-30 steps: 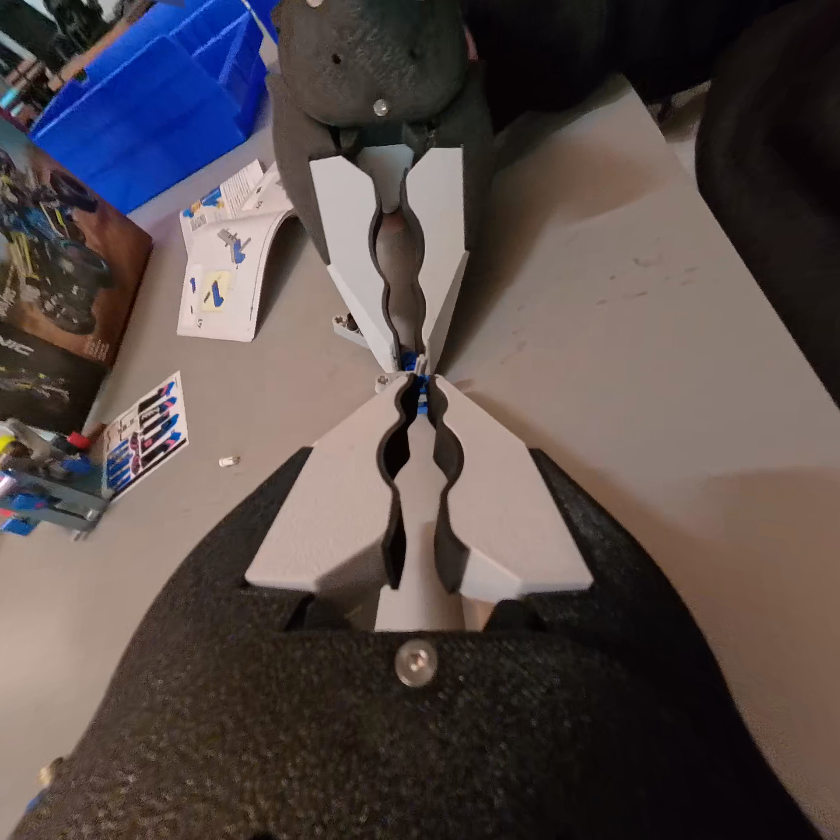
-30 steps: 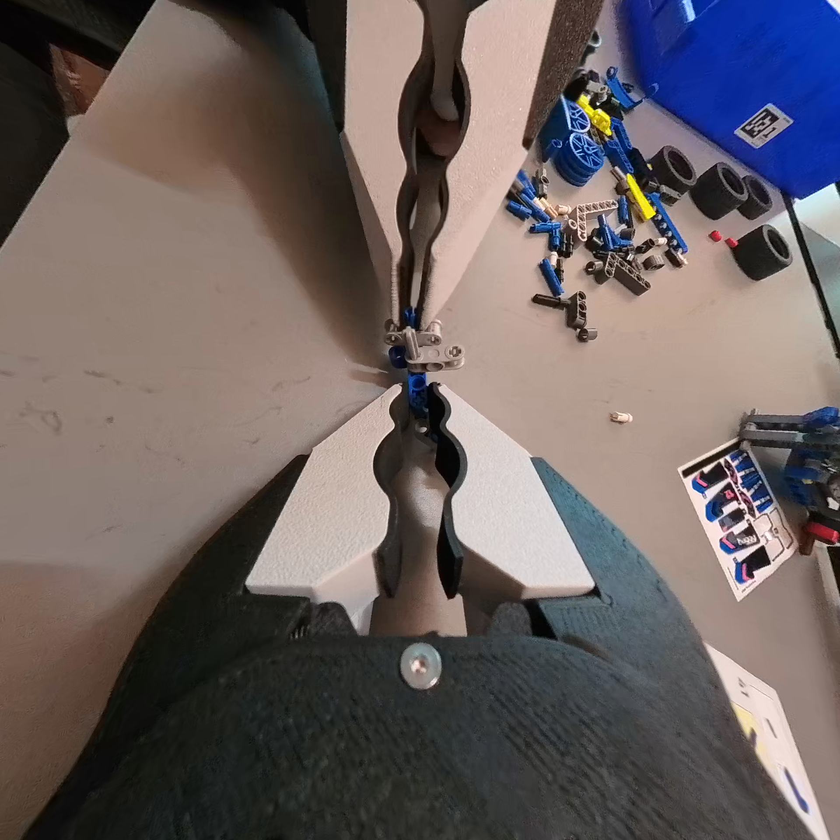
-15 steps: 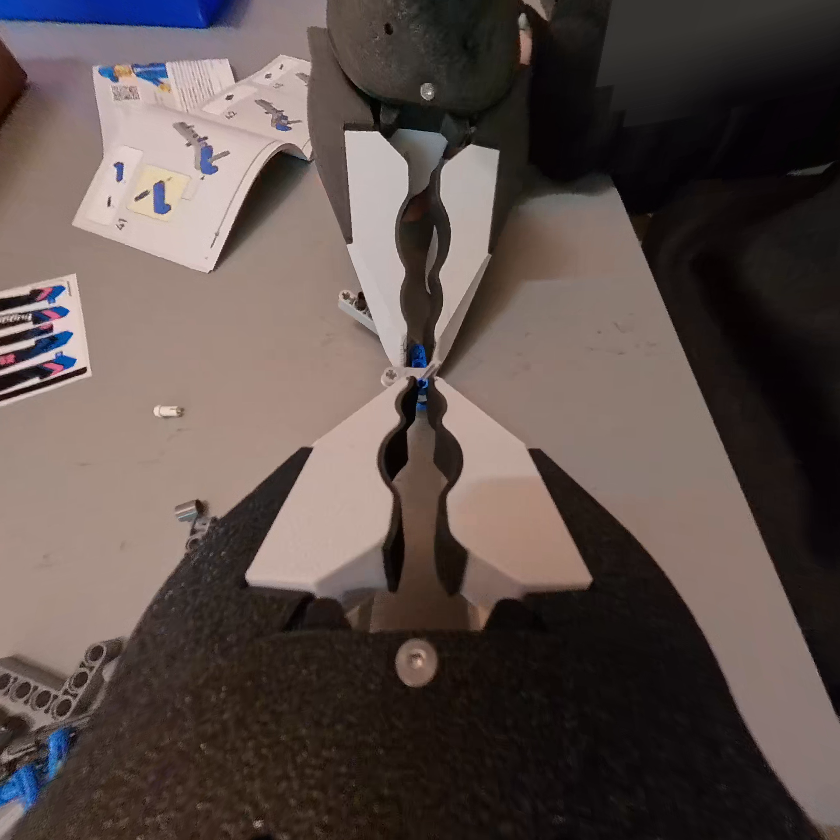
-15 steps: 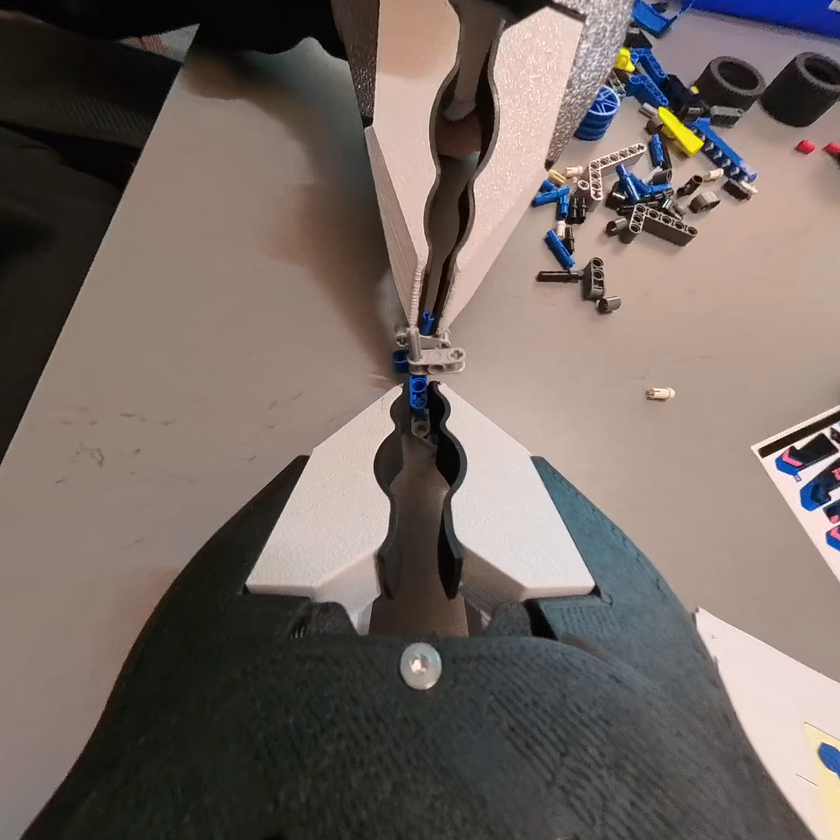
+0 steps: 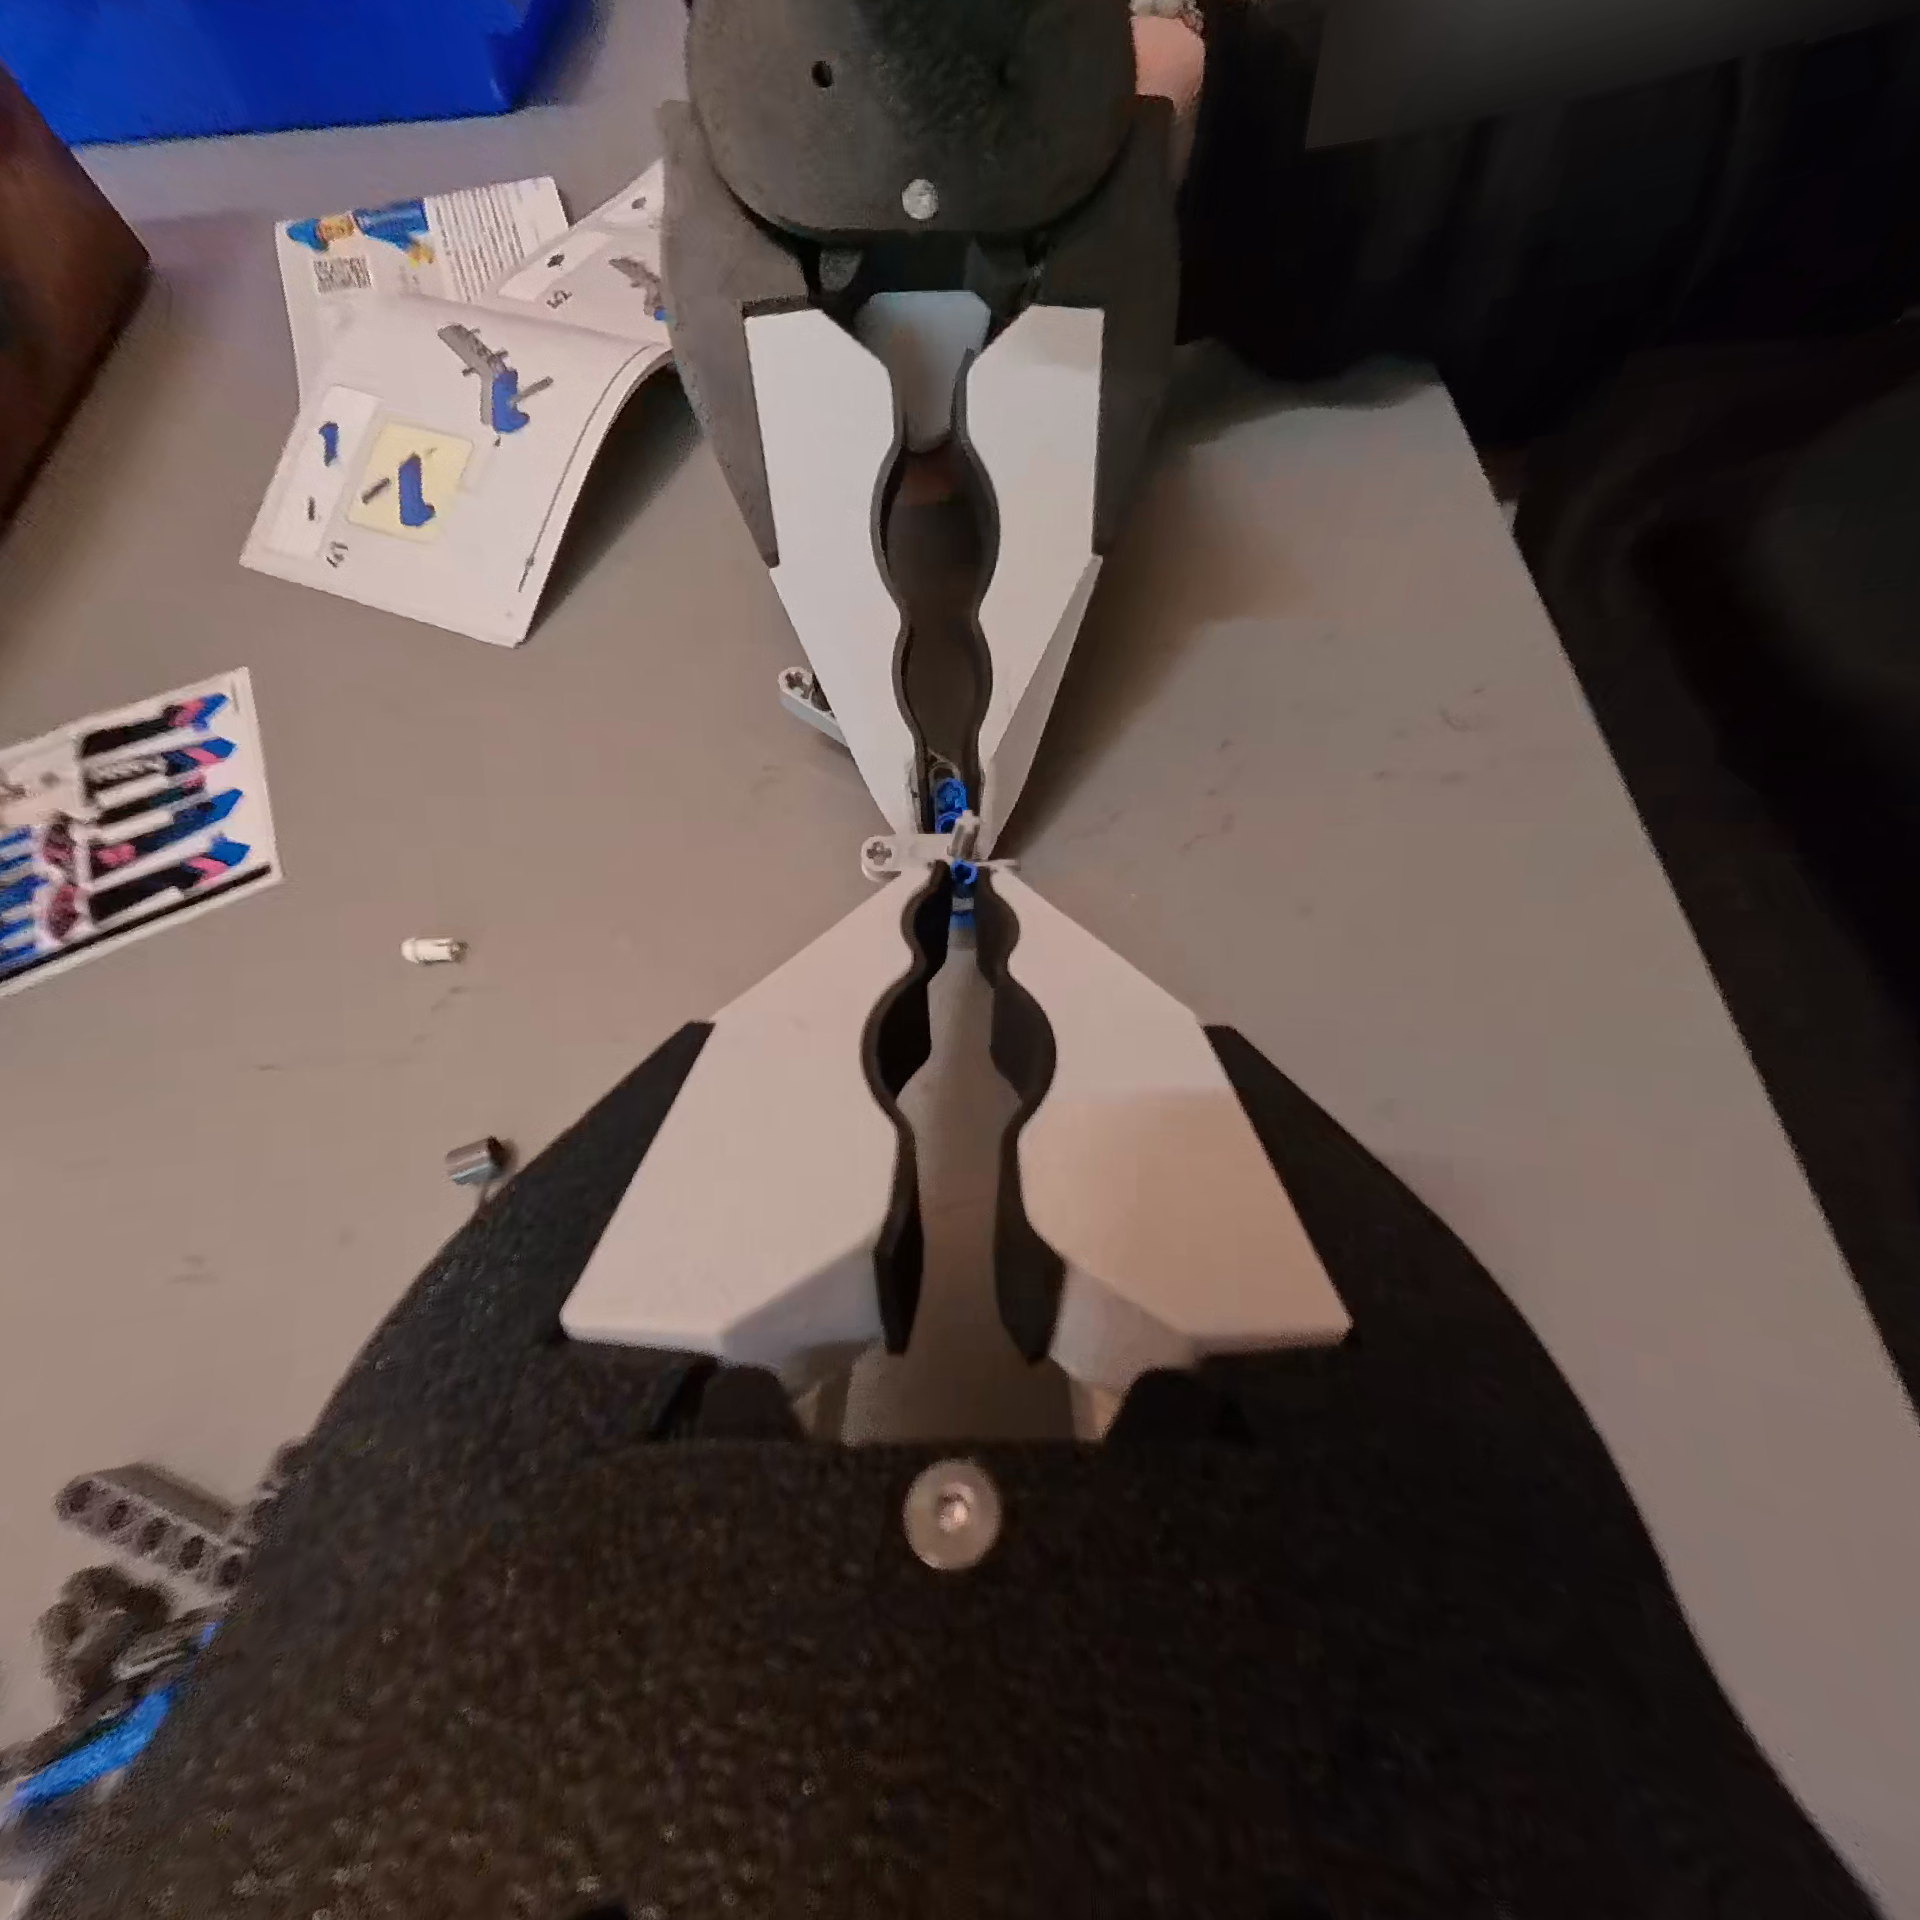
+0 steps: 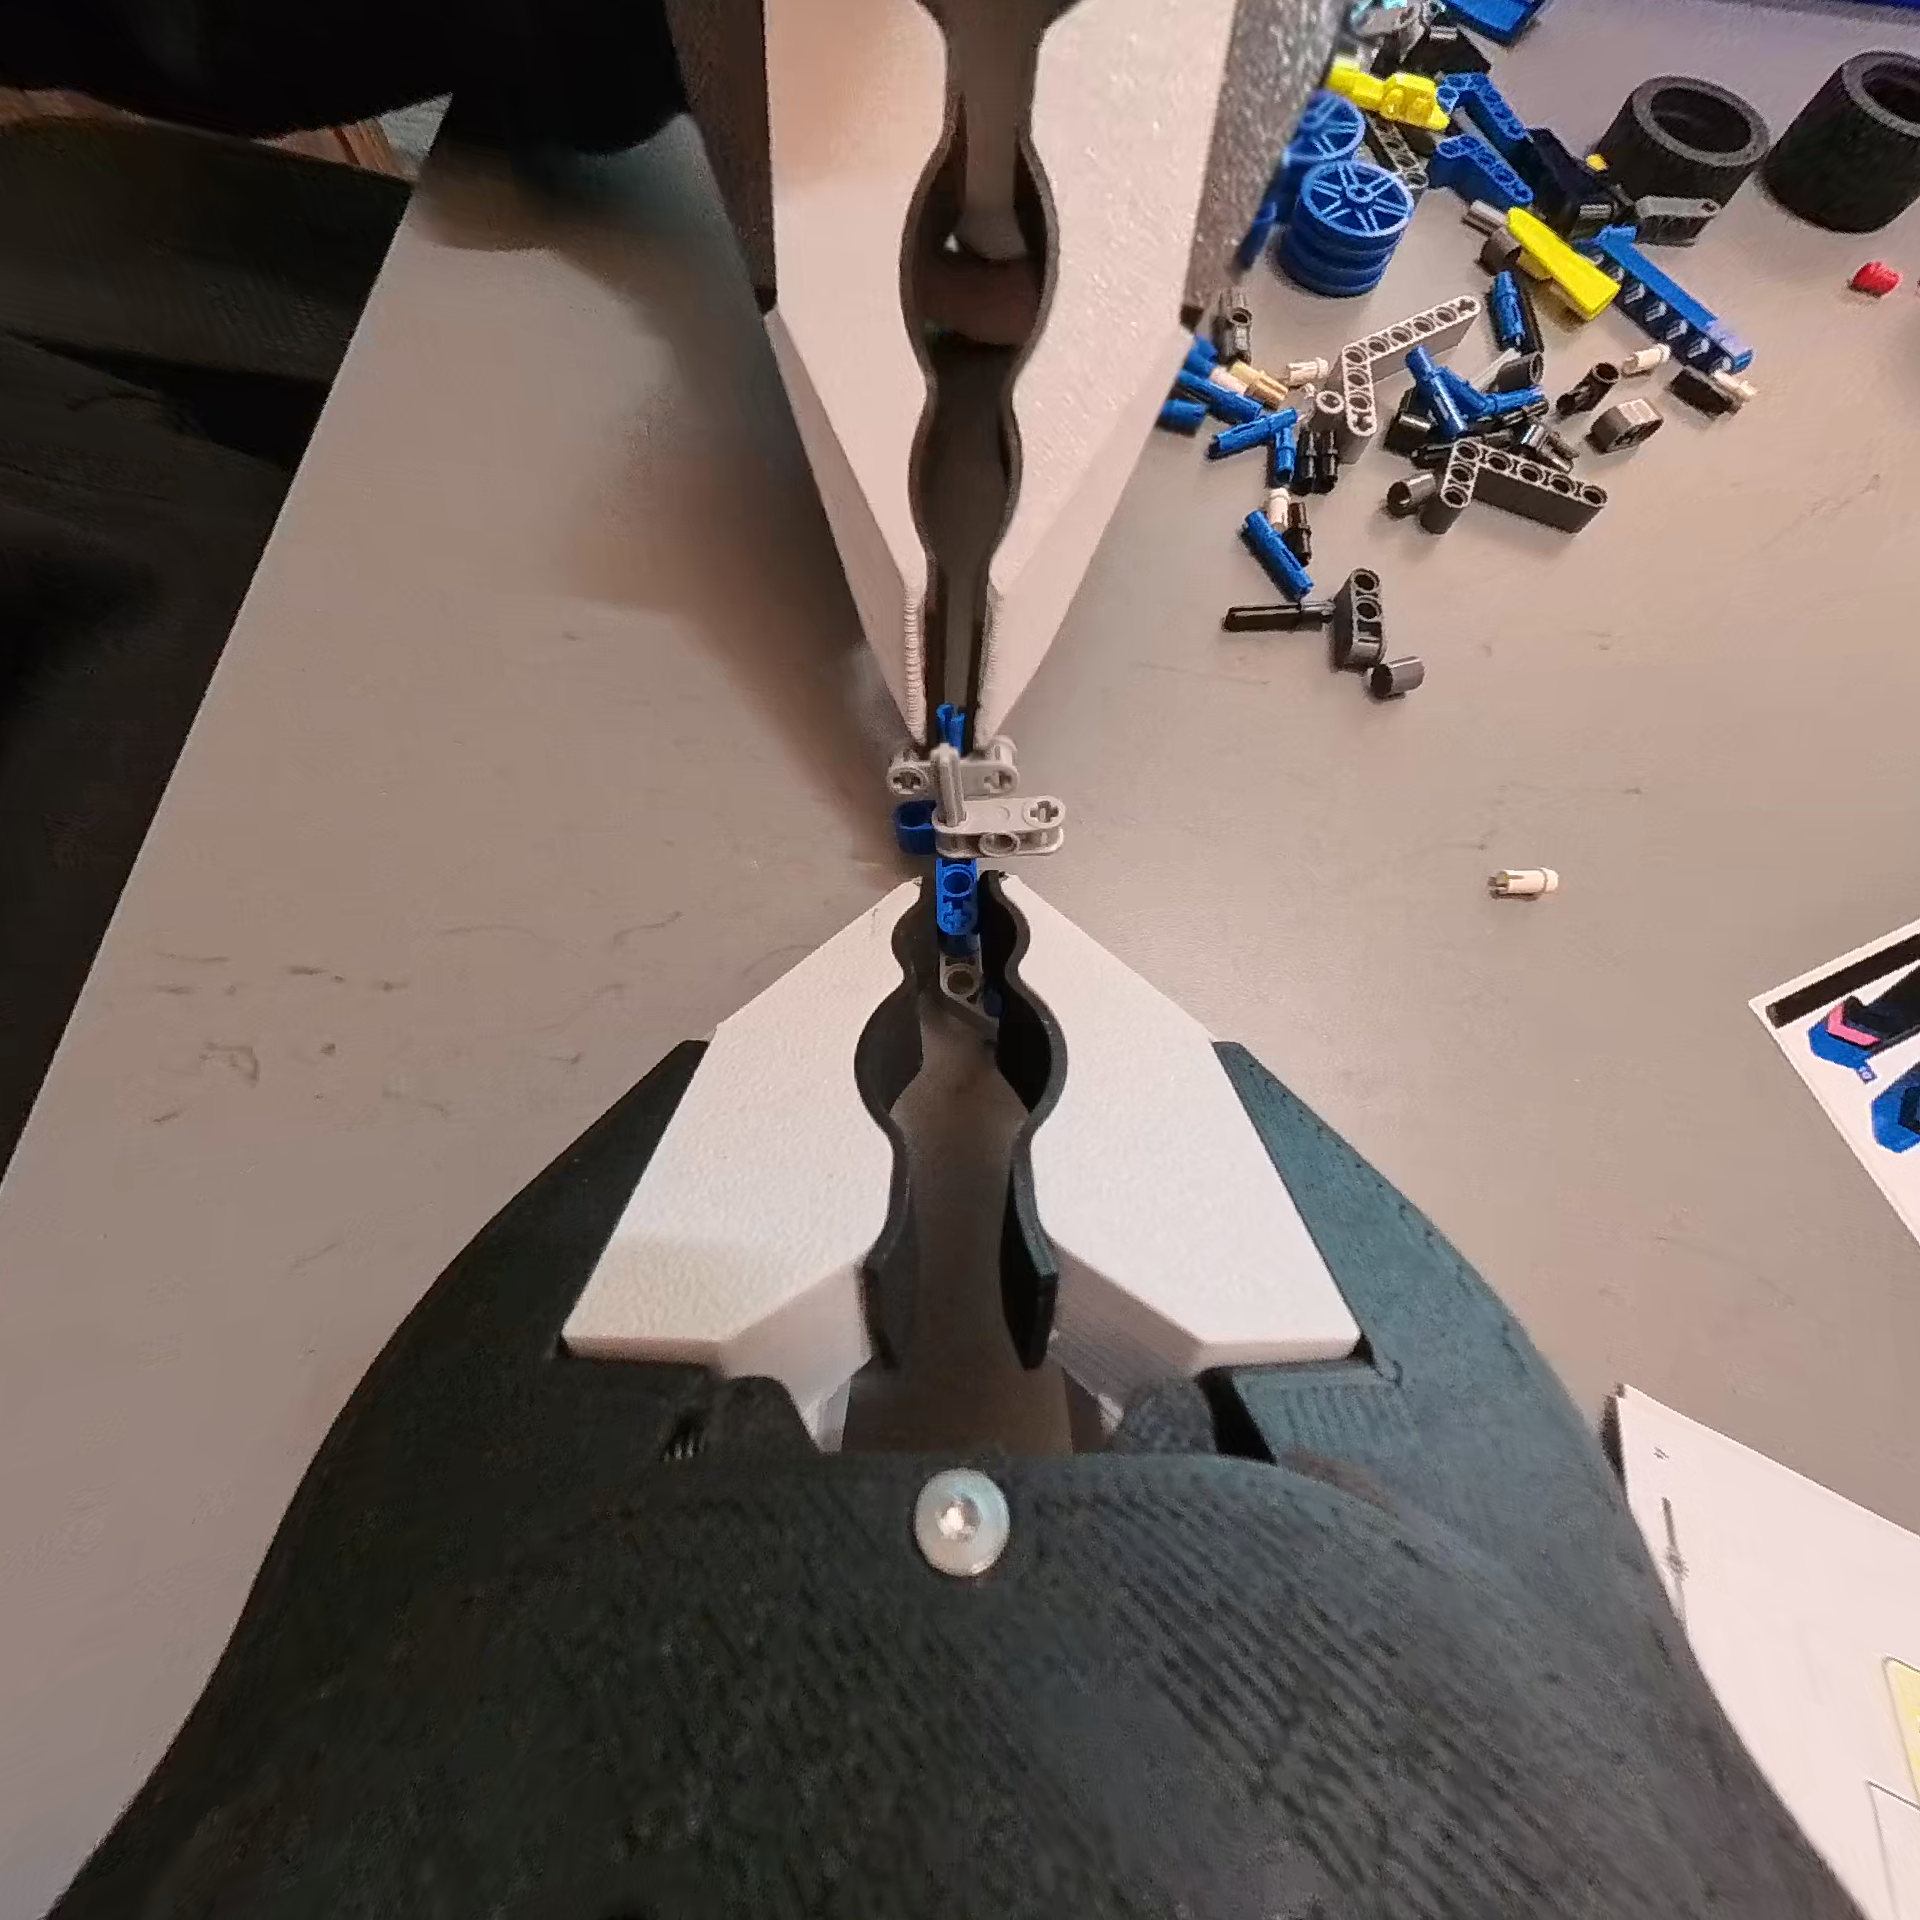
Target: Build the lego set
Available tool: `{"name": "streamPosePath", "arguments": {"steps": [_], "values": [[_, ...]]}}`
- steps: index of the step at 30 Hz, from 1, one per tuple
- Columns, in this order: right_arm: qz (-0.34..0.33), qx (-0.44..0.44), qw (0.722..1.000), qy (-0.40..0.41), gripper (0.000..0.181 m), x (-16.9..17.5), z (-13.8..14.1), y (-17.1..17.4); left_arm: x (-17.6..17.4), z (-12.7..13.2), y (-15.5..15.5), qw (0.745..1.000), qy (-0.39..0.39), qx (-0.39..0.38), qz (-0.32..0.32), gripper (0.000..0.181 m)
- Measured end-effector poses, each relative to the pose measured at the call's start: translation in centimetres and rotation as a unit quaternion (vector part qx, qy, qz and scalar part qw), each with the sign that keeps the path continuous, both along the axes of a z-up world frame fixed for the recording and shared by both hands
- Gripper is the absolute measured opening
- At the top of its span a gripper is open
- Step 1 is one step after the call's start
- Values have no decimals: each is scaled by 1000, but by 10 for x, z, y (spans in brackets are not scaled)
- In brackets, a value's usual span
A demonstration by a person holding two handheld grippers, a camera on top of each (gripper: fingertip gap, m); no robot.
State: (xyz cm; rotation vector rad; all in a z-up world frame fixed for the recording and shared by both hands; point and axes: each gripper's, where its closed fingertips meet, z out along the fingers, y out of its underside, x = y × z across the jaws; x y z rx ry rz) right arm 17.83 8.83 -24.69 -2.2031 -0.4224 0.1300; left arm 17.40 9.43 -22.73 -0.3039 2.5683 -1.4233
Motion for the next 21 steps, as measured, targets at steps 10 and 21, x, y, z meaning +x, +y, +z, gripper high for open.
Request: {"name": "streamPosePath", "arguments": {"steps": [10,21], "values": [[-4,1,1000,-2,7,1,0,0,0,-1,0,990,-133,34,-38,1],[-5,1,1000,-2,7,1,0,0,2,-1,0,999,-41,14,-11,1]]}}
